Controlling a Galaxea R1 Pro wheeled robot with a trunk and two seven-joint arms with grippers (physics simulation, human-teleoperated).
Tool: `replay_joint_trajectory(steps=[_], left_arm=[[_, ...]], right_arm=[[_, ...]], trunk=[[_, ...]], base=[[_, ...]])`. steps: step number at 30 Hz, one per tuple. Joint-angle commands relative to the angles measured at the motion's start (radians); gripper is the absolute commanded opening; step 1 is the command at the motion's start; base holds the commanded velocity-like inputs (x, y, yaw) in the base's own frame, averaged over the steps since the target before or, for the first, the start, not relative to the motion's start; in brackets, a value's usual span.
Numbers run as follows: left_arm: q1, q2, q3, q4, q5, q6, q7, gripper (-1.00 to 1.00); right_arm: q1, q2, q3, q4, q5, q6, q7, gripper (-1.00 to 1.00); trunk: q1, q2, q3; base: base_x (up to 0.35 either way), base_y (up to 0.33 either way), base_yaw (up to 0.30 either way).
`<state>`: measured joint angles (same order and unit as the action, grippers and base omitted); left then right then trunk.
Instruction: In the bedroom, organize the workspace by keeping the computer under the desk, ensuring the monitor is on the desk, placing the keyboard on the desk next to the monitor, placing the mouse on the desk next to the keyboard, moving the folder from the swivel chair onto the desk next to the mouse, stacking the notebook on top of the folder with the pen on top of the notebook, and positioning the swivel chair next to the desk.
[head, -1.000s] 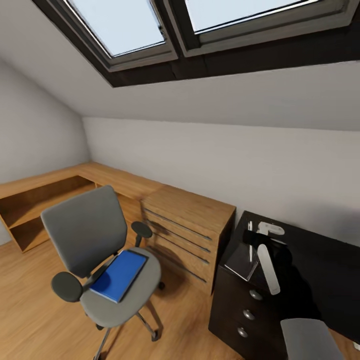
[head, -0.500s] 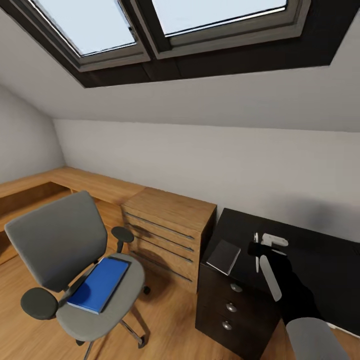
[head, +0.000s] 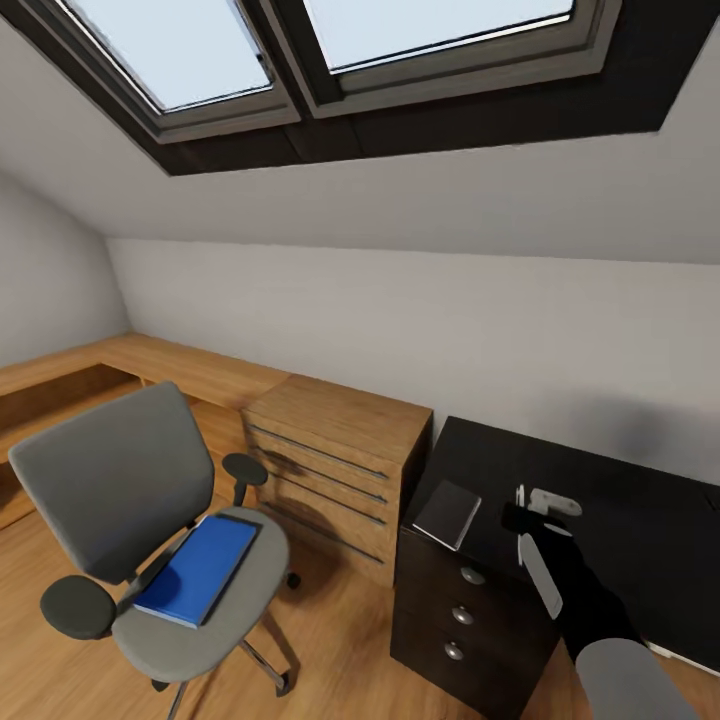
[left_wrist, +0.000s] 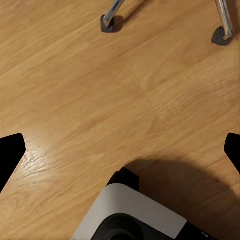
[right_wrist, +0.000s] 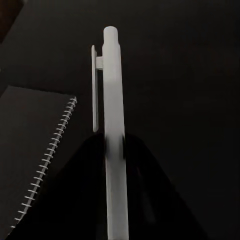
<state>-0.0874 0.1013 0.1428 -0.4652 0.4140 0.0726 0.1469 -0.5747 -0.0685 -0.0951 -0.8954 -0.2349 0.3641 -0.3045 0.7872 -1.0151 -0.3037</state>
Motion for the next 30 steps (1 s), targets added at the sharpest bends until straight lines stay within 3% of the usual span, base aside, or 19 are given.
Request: replay_joint_trajectory(steps=[1, 9, 12, 14, 17, 30], left_arm=[[0.000, 0.000, 0.000, -0.003, 0.009, 0.006, 0.003, 1.00], [0.000, -0.001, -0.002, -0.003, 0.009, 0.006, 0.003, 1.00], [0.000, -0.014, -0.016, -0.003, 0.008, 0.006, 0.003, 1.00], [0.000, -0.026, -0.046, -0.003, 0.008, 0.006, 0.006, 1.00], [0.000, -0.029, -0.056, -0.003, 0.009, 0.006, 0.008, 1.00], [0.000, -0.031, -0.061, -0.004, 0.011, 0.006, 0.006, 1.00]], right_arm=[[-0.001, 0.000, 0.001, -0.002, -0.012, 0.002, -0.006, -1.00], [-0.001, -0.004, 0.000, 0.002, -0.009, 0.000, -0.004, -1.00], [-0.002, -0.014, -0.001, 0.015, -0.010, -0.002, -0.003, -1.00], [-0.005, -0.024, -0.001, 0.054, -0.010, -0.012, -0.002, -1.00], [-0.007, -0.030, -0.001, 0.085, -0.010, -0.040, -0.002, -1.00], [-0.088, -0.065, -0.001, 0.296, -0.009, -0.191, 0.016, -1.00]], trunk=[[0.000, -0.001, -0.001], [0.000, -0.001, -0.001], [0.000, -0.001, -0.001], [0.000, -0.001, -0.001], [0.000, -0.001, -0.001], [0.004, -0.008, -0.004]], base=[[0.072, 0.000, 0.000], [0.241, 0.000, 0.000], [0.208, 0.000, 0.000], [0.066, 0.000, 0.000], [0.024, 0.000, 0.000], [0.004, 0.000, 0.000]])
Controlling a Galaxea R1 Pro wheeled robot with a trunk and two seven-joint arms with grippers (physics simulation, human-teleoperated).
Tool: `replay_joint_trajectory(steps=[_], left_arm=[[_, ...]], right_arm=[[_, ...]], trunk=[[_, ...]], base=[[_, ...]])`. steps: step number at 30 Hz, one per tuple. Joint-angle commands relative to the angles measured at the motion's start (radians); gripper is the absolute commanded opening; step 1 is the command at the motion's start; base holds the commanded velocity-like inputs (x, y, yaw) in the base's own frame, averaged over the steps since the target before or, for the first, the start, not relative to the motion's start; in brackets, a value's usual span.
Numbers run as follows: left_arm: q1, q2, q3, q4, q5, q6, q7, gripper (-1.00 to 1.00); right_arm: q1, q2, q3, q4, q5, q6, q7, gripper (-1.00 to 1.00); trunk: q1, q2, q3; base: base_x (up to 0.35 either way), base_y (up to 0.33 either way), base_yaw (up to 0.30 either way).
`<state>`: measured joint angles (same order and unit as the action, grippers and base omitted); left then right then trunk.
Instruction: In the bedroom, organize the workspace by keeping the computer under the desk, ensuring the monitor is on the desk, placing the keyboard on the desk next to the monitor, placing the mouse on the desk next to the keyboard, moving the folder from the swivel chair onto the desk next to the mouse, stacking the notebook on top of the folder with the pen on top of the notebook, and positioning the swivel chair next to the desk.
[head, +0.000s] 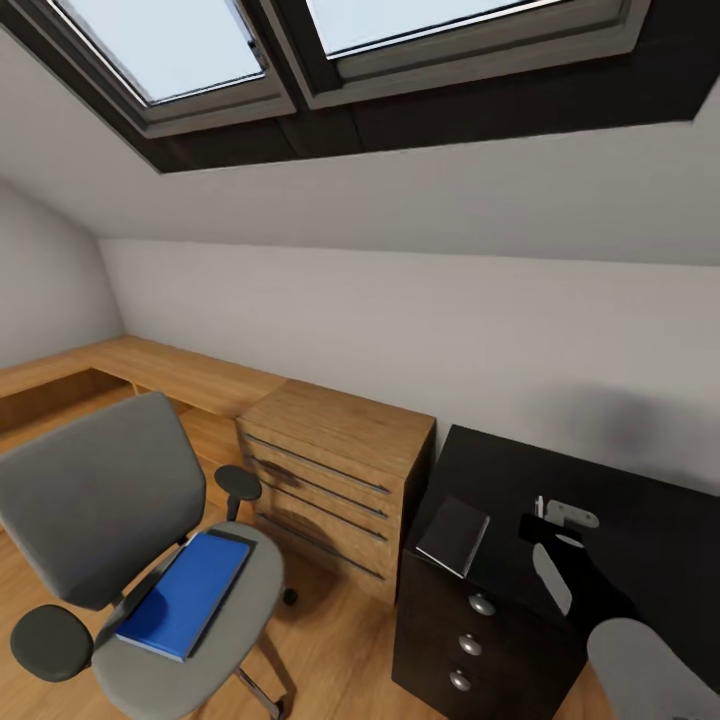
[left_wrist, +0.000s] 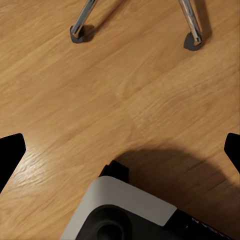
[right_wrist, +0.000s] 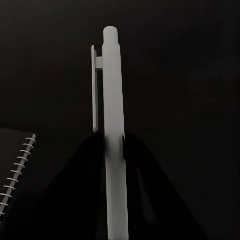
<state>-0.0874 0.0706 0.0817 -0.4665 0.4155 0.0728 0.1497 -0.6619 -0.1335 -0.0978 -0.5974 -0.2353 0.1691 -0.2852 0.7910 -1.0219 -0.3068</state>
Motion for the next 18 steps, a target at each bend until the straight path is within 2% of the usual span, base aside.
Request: replay_joint_trajectory(steps=[1, 5, 10, 18], left_arm=[[0.000, 0.000, 0.000, -0.003, 0.009, 0.006, 0.003, 1.00], [0.000, 0.000, 0.000, -0.003, 0.009, 0.005, 0.004, 1.00], [0.000, -0.018, -0.003, -0.003, 0.005, 0.005, 0.007, 1.00], [0.000, -0.020, -0.003, -0.003, 0.005, 0.005, 0.007, 1.00]], right_arm=[[-0.007, -0.004, 0.001, 0.012, -0.009, -0.002, 0.005, -1.00], [-0.019, -0.012, 0.001, 0.033, -0.010, -0.011, 0.022, -1.00], [-0.022, -0.017, 0.001, 0.036, -0.010, -0.013, 0.024, -1.00], [-0.022, -0.017, 0.001, 0.036, -0.012, -0.012, 0.024, -1.00]], trunk=[[0.004, -0.008, -0.005], [0.019, -0.036, -0.017], [0.039, -0.071, -0.033], [0.069, -0.127, -0.058]], base=[[0.000, 0.000, 0.000], [0.000, 0.000, 0.000], [0.000, 0.000, 0.000], [0.000, 0.000, 0.000]])
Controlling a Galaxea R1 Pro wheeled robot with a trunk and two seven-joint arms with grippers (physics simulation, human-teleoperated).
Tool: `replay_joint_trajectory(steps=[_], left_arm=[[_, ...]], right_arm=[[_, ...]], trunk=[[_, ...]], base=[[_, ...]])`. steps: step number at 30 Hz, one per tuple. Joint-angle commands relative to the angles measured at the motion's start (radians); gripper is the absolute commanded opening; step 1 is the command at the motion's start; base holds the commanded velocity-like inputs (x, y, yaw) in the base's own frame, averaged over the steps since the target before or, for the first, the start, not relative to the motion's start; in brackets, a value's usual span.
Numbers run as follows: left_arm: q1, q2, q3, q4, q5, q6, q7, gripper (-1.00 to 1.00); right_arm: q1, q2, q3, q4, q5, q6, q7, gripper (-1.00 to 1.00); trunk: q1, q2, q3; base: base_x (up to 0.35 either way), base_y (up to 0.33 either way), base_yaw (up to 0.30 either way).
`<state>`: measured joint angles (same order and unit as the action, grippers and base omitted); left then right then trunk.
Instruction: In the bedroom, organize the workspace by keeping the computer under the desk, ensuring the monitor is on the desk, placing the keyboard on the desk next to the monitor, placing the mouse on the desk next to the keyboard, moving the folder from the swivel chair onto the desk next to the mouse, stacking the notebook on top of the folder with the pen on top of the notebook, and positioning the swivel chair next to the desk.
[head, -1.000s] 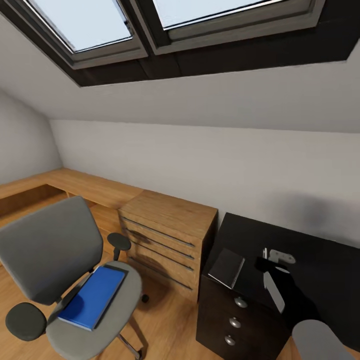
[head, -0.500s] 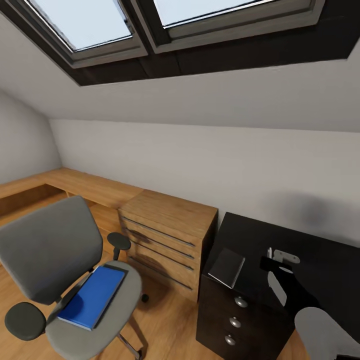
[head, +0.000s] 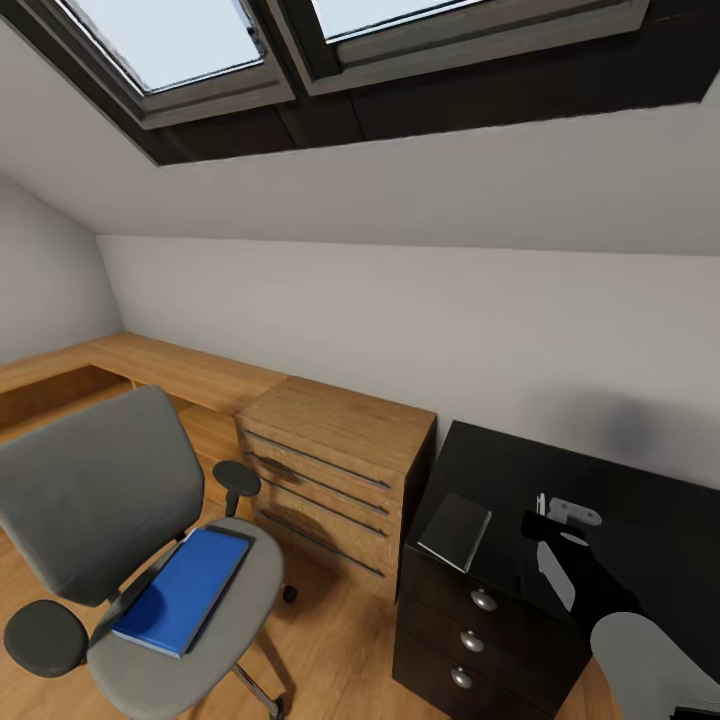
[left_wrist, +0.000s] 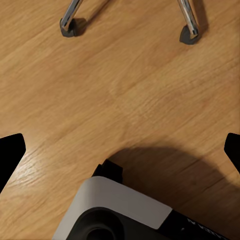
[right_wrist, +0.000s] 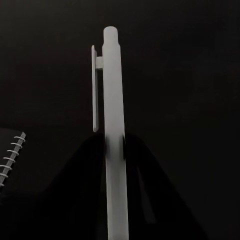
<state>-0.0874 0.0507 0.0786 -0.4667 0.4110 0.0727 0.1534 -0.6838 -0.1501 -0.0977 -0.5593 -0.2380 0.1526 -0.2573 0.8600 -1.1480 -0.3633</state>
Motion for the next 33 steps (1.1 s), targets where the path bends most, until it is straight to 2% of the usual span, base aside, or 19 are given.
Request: replay_joint_trajectory(steps=[1, 10, 18, 33], left_arm=[[0.000, 0.000, 0.000, -0.003, 0.009, 0.006, 0.004, 1.00], [0.000, 0.000, 0.000, -0.003, 0.009, 0.005, 0.005, 1.00], [0.000, 0.000, 0.000, -0.003, 0.010, 0.006, 0.005, 1.00], [0.000, 0.000, 0.000, -0.003, 0.011, 0.005, 0.005, 1.00]], right_arm=[[0.000, 0.000, 0.001, -0.002, -0.009, 0.004, -0.003, -1.00], [0.000, 0.000, 0.001, -0.002, -0.011, 0.005, -0.003, -1.00], [0.000, 0.000, 0.001, -0.002, -0.012, 0.006, -0.003, -1.00], [0.000, 0.000, 0.001, -0.002, -0.011, 0.008, -0.003, -1.00]], trunk=[[0.004, -0.008, -0.004], [0.038, -0.071, -0.033], [0.038, -0.071, -0.033], [0.096, -0.176, -0.080]], base=[[0.000, 0.000, 0.000], [0.000, 0.000, 0.000], [0.000, 0.000, 0.000], [0.000, 0.000, 0.000]])
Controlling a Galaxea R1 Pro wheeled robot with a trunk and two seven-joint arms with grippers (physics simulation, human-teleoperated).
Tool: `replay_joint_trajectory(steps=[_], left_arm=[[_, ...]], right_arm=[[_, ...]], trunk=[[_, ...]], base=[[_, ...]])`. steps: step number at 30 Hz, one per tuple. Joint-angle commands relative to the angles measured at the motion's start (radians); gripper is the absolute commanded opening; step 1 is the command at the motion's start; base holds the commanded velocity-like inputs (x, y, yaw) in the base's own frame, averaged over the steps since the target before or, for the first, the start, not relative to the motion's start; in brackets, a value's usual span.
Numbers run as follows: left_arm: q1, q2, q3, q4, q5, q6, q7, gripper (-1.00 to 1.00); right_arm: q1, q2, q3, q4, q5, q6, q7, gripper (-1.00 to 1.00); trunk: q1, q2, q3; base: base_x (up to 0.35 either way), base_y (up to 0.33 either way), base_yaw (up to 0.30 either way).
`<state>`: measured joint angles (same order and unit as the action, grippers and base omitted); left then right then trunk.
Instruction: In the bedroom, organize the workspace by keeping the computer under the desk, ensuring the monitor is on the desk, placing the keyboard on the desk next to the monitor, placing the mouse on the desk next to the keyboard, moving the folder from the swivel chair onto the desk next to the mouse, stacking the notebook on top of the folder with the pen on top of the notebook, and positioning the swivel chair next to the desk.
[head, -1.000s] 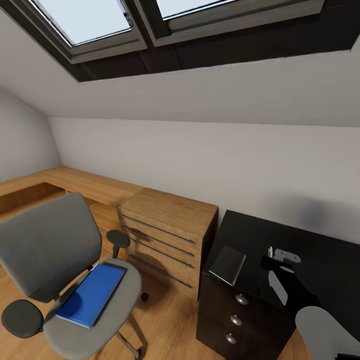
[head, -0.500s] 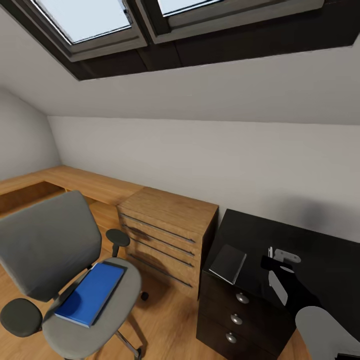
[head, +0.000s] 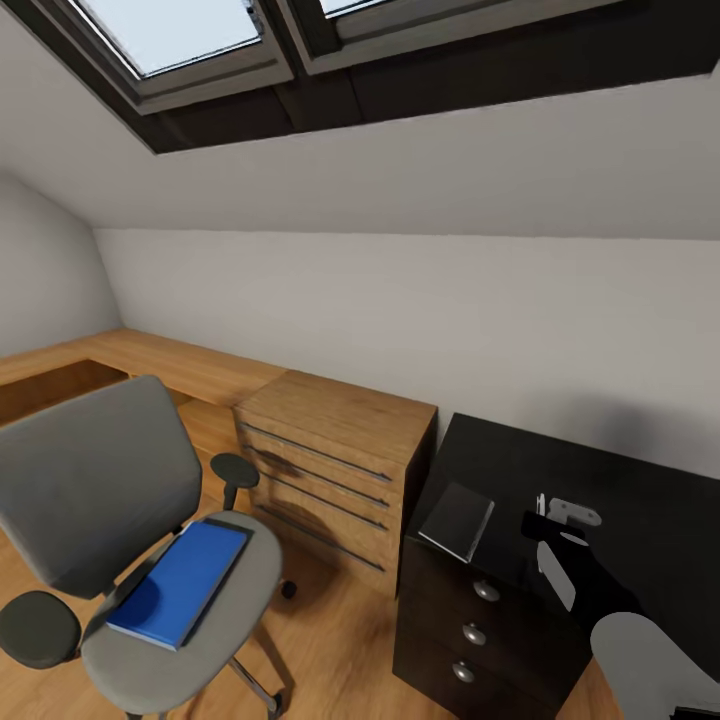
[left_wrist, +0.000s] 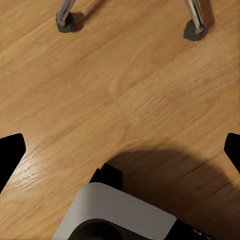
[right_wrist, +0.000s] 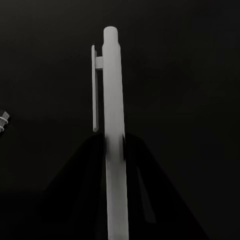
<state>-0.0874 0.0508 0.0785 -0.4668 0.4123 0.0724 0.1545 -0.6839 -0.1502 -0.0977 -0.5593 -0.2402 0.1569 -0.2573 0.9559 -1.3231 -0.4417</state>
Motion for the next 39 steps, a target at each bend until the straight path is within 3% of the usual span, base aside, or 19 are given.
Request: replay_joint_trajectory(steps=[1, 9, 10, 23, 29, 39], left_arm=[[0.000, 0.000, 0.000, -0.003, 0.009, 0.006, 0.003, 1.00], [0.000, 0.001, -0.001, -0.003, 0.010, 0.006, 0.005, 1.00], [0.000, 0.001, -0.001, -0.003, 0.010, 0.006, 0.005, 1.00], [0.000, 0.001, -0.001, -0.003, 0.010, 0.006, 0.005, 1.00], [0.000, 0.001, -0.001, -0.003, 0.010, 0.006, 0.005, 1.00], [0.000, 0.001, -0.002, -0.002, 0.010, 0.006, 0.005, 1.00]], right_arm=[[0.000, 0.000, 0.001, -0.002, -0.009, 0.004, -0.003, -1.00], [0.000, 0.001, 0.001, -0.004, -0.007, 0.005, -0.005, -1.00], [0.000, 0.001, 0.001, -0.004, -0.007, 0.005, -0.005, 1.00], [0.000, 0.001, 0.001, -0.015, -0.007, 0.001, -0.004, 1.00], [0.000, 0.001, 0.001, -0.091, -0.010, 0.010, -0.007, 1.00], [0.003, 0.007, 0.001, -0.237, -0.016, 0.142, -0.008, 1.00]], trunk=[[0.000, -0.001, -0.001], [0.000, -0.001, -0.001], [0.000, -0.001, -0.001], [0.000, -0.001, -0.001], [0.000, -0.001, -0.001], [0.000, -0.001, -0.001]], base=[[0.000, 0.000, 0.000], [0.000, 0.000, 0.000], [0.000, 0.000, 0.000], [0.000, 0.000, 0.000], [0.000, 0.000, 0.000], [0.000, 0.000, 0.000]])
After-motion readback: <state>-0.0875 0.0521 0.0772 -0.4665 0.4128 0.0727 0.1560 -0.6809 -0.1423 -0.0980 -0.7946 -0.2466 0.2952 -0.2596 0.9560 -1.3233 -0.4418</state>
